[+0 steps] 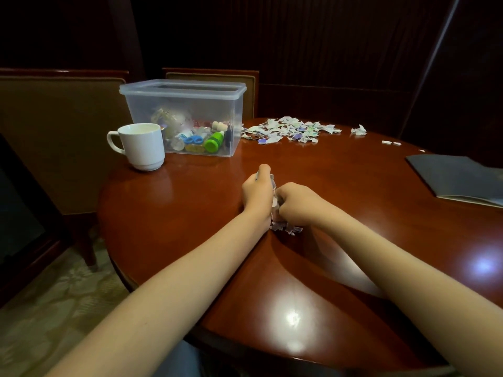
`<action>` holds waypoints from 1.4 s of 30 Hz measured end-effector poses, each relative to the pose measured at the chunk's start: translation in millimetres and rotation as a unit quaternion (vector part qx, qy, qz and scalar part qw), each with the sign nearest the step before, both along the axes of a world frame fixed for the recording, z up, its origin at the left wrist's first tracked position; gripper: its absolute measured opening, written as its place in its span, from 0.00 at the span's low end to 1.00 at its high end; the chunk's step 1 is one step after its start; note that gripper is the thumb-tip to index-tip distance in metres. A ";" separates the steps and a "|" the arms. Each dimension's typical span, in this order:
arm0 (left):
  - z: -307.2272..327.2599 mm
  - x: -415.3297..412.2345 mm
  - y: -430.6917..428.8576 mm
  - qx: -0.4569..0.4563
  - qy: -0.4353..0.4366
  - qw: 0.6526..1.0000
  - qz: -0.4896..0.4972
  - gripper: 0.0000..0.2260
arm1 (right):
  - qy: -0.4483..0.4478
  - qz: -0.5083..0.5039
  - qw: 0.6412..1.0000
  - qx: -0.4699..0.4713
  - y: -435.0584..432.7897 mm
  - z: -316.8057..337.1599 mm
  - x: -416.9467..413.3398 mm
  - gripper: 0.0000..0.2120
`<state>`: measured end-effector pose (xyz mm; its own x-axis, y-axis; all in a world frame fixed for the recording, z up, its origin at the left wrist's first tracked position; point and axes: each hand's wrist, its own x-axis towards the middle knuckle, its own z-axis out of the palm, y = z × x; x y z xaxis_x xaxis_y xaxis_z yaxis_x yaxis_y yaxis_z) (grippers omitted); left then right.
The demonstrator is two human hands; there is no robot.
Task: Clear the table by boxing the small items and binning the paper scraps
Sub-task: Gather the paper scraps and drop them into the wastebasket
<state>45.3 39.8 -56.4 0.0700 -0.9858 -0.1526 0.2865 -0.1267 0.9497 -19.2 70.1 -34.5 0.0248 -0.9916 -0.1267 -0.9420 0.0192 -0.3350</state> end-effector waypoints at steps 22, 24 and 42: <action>27.5 32.0 2.8 0.127 0.290 0.948 -0.017 0.15 | -0.242 -0.058 0.964 -0.096 -18.1 17.1 38.3 0.14; 28.8 38.5 0.6 0.119 0.305 0.945 -0.012 0.14 | -0.246 -0.054 0.962 -0.105 -20.3 17.9 46.7 0.15; 22.5 203.8 0.6 0.043 0.276 0.950 0.141 0.14 | -0.231 0.096 0.967 -0.051 -32.7 18.0 218.7 0.16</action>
